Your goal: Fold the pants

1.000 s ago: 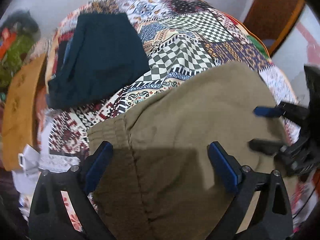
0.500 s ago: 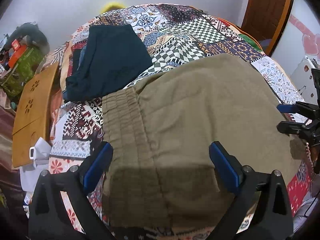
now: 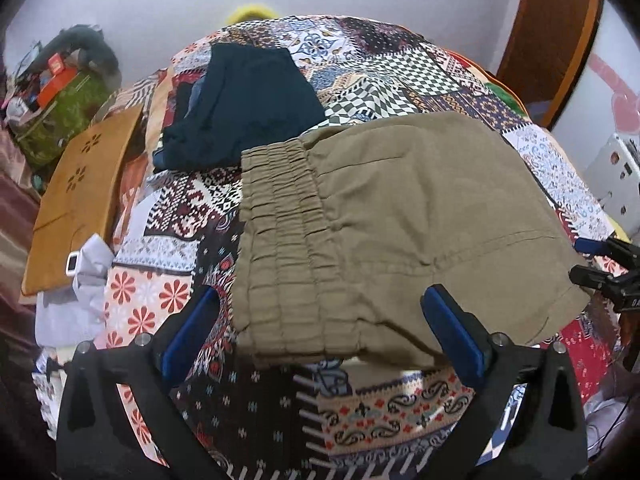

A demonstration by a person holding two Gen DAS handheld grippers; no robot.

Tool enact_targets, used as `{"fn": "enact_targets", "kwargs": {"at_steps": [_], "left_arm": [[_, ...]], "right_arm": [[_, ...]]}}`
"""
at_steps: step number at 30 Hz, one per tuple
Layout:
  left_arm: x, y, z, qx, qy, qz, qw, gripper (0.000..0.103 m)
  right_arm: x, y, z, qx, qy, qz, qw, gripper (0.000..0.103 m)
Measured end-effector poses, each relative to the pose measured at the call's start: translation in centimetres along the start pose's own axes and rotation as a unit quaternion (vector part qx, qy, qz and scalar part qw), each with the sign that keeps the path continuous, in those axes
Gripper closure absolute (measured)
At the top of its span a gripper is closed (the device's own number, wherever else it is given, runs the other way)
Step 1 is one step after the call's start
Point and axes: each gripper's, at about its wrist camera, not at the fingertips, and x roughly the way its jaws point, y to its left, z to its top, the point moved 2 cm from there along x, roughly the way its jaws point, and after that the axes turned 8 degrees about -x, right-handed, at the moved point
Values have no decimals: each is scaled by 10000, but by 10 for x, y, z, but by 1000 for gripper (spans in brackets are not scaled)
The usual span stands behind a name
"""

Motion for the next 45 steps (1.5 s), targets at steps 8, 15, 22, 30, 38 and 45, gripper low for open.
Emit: {"fn": "enact_targets", "kwargs": {"at_steps": [8, 15, 22, 30, 38, 45], "left_arm": [[-38, 12, -1, -497, -254, -63, 9984, 0], [-49, 14, -14, -859, -276, -174, 9958, 0], [-32, 11, -31, -1335, 199, -746, 9880, 0], [-12, 5, -41, -1741, 641, -1387, 9728, 0], [-1, 9, -26, -2106, 609, -1927, 9564, 0], [14, 25, -7, -2612, 438, -2322, 9359, 8]], "right_arm": [[-22, 15, 18, -237, -423, -216, 9986, 14], [-39, 45, 45, -641, -985, -249, 9928, 14], [-15, 72, 52, -889, -1049, -145, 9904, 14], [23, 73, 39, -919, -522, -76, 9944, 14], [26, 72, 32, -913, -474, 161, 9946, 12], [27, 71, 30, -875, -466, 237, 9948, 10]]}}
